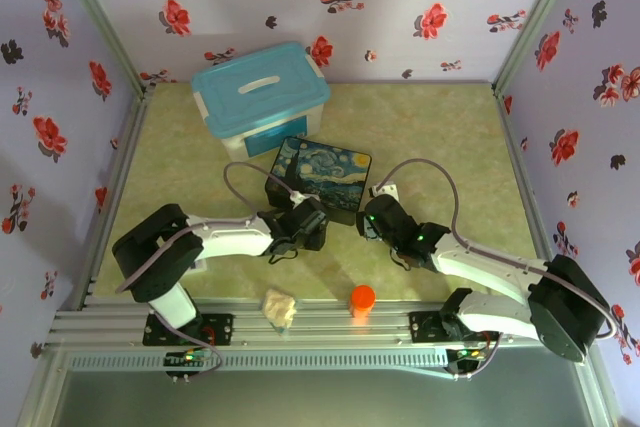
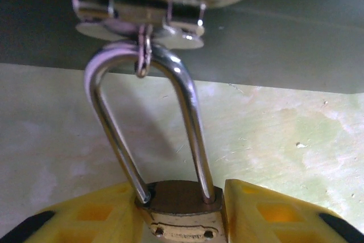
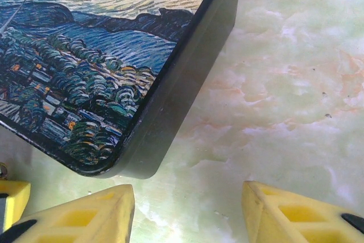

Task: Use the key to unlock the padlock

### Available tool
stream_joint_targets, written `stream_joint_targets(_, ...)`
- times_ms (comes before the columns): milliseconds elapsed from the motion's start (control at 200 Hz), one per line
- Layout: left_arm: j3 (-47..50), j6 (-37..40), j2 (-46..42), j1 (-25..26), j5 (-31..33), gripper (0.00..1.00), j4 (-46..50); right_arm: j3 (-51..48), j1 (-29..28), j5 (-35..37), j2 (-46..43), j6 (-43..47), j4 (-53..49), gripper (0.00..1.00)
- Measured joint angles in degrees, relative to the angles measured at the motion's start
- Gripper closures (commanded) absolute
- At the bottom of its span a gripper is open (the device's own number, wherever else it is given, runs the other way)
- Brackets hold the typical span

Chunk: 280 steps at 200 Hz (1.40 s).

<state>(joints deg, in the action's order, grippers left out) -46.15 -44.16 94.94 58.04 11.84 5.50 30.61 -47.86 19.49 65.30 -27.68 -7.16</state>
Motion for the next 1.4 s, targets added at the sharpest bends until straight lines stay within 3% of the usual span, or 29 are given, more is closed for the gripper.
stream_joint_targets(100,-0.55,-0.04,0.00,0.13,0.83,0.71,1.68,-0.04,0.00,0.00,0.00,-0.02,0.02,0.48)
stream_joint_targets(260,-1.36,-0.02,0.00,0.24,2.38,0.66,4.26,-0.37,0.00,0.00,0.00,-0.02,0.04,0.48)
stream_joint_targets(370,-1.73,0.00,0.00,0.24,2.78,0.76,5.46,-0.46,0.00,0.00,0.20,0.00,0.15,0.48)
stream_joint_targets(495,-3.02,0.00,0.04,0.46,3.74,0.74,8.24,-0.46,0.00,0.00,1.09,0.00,0.44,0.48)
stream_joint_targets(610,-4.90,0.55,0.74,0.83,4.20,0.63,10.78,-0.46,0.00,-0.02,1.53,-0.02,0.46,0.48)
stream_joint_targets(725,-5.09,1.31,0.83,1.01,3.48,0.59,10.78,-0.46,0.00,-0.02,1.53,0.00,0.79,0.48)
stream_joint_targets(825,-5.09,1.11,0.83,1.11,3.45,0.45,10.88,-0.46,0.00,-0.02,1.53,0.00,0.94,0.48)
stream_joint_targets(955,-5.14,-0.72,0.68,1.22,4.74,0.42,12.07,-0.46,0.00,-0.02,1.53,-0.02,0.94,0.48)
stream_joint_targets(1190,-5.42,-2.21,0.02,1.68,6.08,0.52,12.50,-0.59,0.00,-0.02,1.07,-0.02,0.96,0.48)
stream_joint_targets(1275,-4.63,-2.05,-1.36,1.75,5.75,0.72,10.71,-0.96,0.00,-0.02,0.07,-0.04,0.92,0.48)
stream_joint_targets(1400,-2.56,-2.19,-4.39,1.29,4.61,0.76,8.87,-1.60,0.00,-0.02,-1.20,-0.07,0.94,0.48)
